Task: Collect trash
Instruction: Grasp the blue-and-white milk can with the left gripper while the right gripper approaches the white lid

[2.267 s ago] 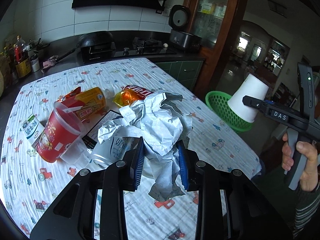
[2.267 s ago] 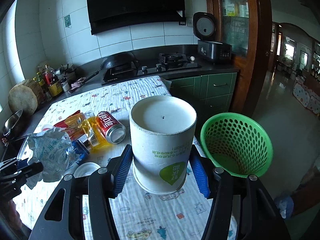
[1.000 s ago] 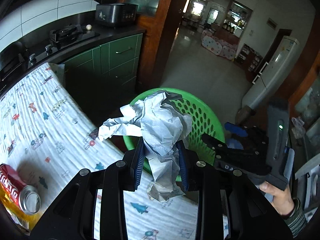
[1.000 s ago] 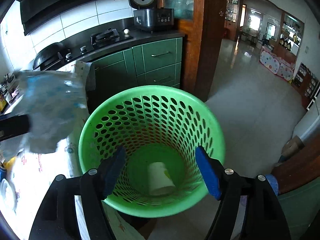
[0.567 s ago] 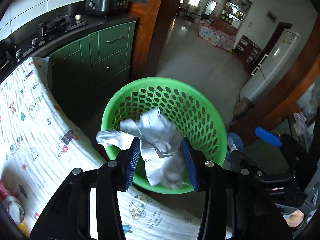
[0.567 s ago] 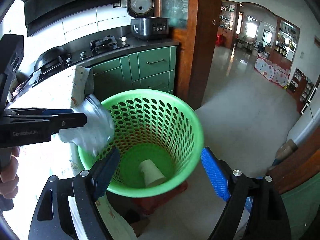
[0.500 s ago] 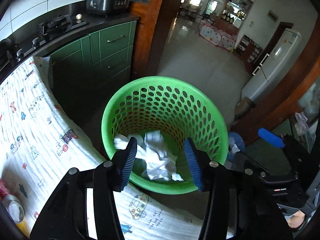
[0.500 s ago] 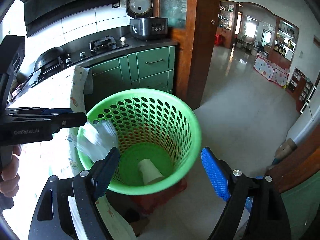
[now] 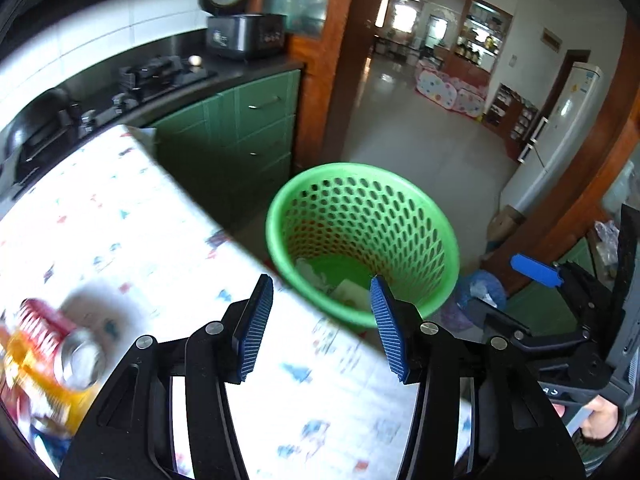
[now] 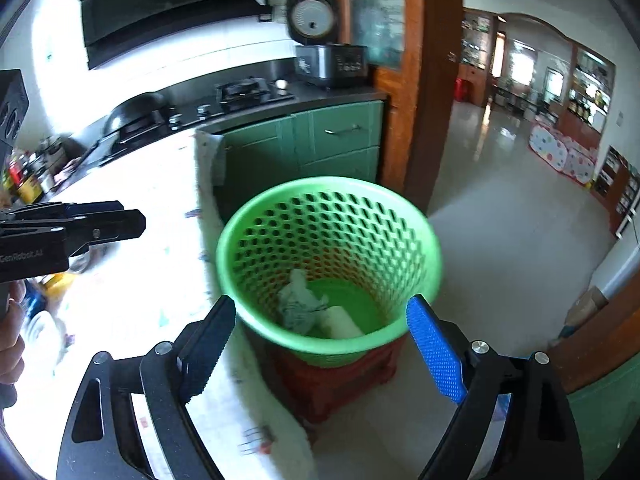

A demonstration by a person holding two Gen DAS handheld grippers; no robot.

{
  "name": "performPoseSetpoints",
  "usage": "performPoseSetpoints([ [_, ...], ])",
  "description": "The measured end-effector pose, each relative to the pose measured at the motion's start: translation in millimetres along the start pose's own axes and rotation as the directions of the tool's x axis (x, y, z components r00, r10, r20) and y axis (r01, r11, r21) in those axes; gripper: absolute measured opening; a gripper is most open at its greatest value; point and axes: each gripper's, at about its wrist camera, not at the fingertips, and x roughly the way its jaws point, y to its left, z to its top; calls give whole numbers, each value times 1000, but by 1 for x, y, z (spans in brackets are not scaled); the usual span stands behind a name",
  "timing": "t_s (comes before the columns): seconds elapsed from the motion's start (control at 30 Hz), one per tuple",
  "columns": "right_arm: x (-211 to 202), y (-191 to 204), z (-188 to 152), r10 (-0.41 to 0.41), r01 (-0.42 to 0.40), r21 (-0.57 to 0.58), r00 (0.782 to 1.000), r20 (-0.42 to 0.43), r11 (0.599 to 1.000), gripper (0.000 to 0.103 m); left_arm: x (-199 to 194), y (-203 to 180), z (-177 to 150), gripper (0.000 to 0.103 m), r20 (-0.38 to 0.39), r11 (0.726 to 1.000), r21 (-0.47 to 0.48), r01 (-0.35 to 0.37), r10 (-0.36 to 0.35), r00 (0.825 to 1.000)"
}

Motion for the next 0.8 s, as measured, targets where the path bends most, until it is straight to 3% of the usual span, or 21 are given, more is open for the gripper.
performPoseSetpoints([
  [0.33, -33, 81, -6, 122, -119, -106, 992, 25, 987, 87, -85, 60, -57, 53, 49, 987, -76, -141, 145, 988],
  [0.53, -43, 130, -9, 175, -169, -183, 984, 17, 969, 87, -118, 116, -90, 57, 27, 949, -114, -296, 300, 953],
  [0.8, -44, 173, -14, 244, -243, -225, 969, -22, 944, 87, -125, 182, -128, 60, -50, 909, -163, -383, 380, 924],
])
